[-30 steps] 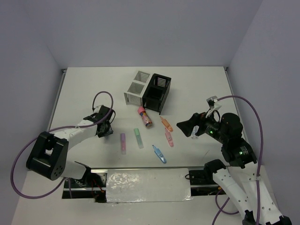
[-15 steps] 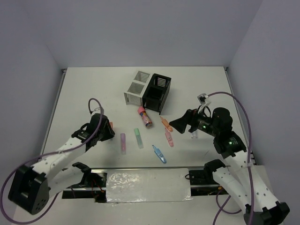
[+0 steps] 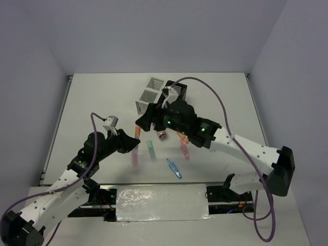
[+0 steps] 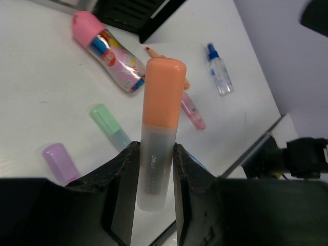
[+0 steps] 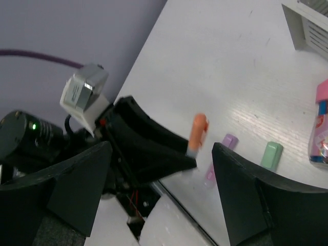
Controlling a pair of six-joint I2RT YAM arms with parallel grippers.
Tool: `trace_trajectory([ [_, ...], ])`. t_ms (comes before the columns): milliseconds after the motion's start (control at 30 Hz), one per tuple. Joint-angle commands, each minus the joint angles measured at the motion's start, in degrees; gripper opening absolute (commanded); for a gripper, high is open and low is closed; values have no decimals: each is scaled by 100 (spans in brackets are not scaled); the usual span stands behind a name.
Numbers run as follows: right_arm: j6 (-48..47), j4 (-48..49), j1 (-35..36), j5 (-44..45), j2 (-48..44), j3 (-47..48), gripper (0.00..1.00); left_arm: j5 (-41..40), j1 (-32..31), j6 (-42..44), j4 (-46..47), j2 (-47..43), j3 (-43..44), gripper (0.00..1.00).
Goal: Sort the stationery into containers
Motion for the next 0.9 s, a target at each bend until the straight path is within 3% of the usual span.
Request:
trace_trajectory([
  [0,147,-213,457,1450,626,813,85,791,-64,256,739,-131,50,0],
  [100,156,-460,747,1925,1118,1043,82,764,-91,292,720,-289,59,0],
  [267,200,-522,862,1812,1497,1131,72,923,-117,300,879,-351,32,0],
  [367,234,-601,879,1864,1664,1166,71,914,-126,344,888,-316,76,0],
  [467,235,-566,888,1794,1717,1122,57,809,-126,362,835,-325,94,0],
  [500,226,-540,880,1785,1717,1087,39,782,-126,371,800,-325,103,0],
  [600,270,-452,888,1698,1665,991,17,703,-126,388,773,-290,120,4],
  [633,278,-425,888,1671,1656,964,13,668,-135,397,721,-281,129,9],
  [667,261,-364,888,1653,1630,947,2,607,-126,423,694,-255,164,15],
  [700,235,-329,888,1627,1612,912,0,589,-126,450,659,-185,190,35],
  [767,-37,-75,819,1540,1560,850,0,371,-135,441,379,-123,331,66],
  [800,-160,-13,748,1556,1524,806,0,212,-126,372,186,-53,410,99],
  [867,-581,206,434,1906,1375,675,0,-121,-135,371,-560,61,761,99],
])
